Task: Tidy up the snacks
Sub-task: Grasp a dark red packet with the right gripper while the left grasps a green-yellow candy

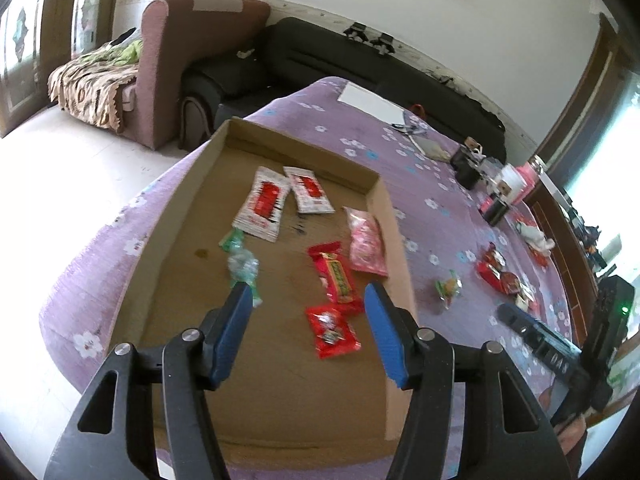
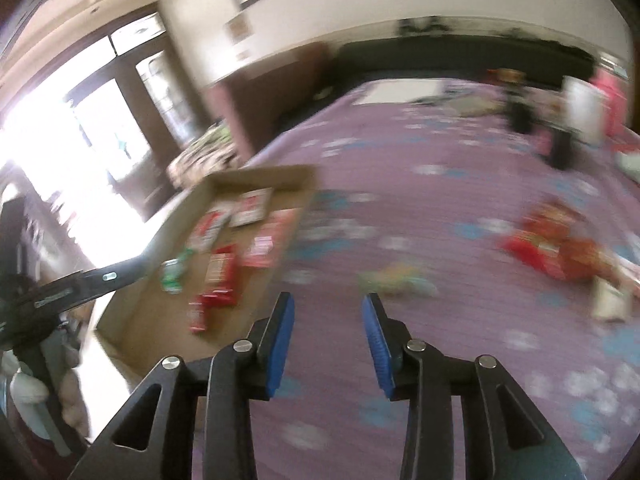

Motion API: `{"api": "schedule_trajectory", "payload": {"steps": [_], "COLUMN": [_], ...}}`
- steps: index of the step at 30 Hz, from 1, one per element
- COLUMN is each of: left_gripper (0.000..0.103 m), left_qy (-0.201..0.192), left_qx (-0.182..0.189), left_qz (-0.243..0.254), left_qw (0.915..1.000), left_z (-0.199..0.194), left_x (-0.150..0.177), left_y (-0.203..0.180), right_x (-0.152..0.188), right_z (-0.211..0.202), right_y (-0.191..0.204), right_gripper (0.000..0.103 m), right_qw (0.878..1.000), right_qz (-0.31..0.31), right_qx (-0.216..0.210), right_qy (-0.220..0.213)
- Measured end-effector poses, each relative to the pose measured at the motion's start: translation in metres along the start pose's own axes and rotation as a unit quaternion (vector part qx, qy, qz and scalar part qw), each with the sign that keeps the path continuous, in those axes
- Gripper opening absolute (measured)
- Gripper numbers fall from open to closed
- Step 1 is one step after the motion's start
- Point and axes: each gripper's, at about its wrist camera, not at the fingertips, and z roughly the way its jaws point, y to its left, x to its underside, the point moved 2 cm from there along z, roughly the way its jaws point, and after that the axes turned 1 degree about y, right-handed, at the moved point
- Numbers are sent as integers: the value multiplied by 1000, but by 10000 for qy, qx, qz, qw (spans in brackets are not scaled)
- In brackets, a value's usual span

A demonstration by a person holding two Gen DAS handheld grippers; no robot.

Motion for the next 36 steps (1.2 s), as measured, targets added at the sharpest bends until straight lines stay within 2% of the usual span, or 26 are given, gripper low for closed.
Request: {"api": "schedule_trajectory", "payload": {"steps": [6, 11, 15, 20, 23, 25, 28, 33, 35, 36], "left_gripper": [58, 58, 57, 57, 57, 57, 57, 57, 57, 57], "left_qy": [81, 374, 554, 654, 719, 764, 740, 745, 755, 770], "left_qx": [284, 469, 507, 500, 455, 413, 360, 427, 412, 417], "left_qz": [373, 864, 1229, 1489, 1510, 1502, 1520, 1618, 1703, 1736], "left_qw": [9989, 9945, 9896, 9854, 9849, 9848, 9850, 9831, 9816, 9809], "left_z": [2, 18, 25, 29, 33, 36, 38, 42, 46, 49], "left_x": [12, 29, 42, 49, 50, 50, 50, 46, 44, 43], "left_y": [-47, -90, -116, -130, -128, -125, -124, -131, -137, -141], "right_x": [17, 24, 19, -10, -28, -37, -47, -47, -42, -41], "right_z": [-54, -74, -64, -17, 8, 20, 37, 54, 62, 62], "right_y": [-110, -161, -162, -131, -119, -118, -121, -130, -132, -132], "right_gripper": [41, 41, 41, 42, 44, 51, 52, 52, 48, 32], "right_qw": [9905, 9811, 9836, 9916, 9906, 9888, 9864, 9871, 9889, 9896], "right_qz": [879, 1306, 1239, 631, 327, 239, 214, 221, 211, 229], "right_qx": [1010, 1370, 1266, 1114, 1320, 1462, 1619, 1585, 1467, 1416], "right_qy": [-318, -405, -340, -168, -157, -179, -173, -40, 82, 68]}}
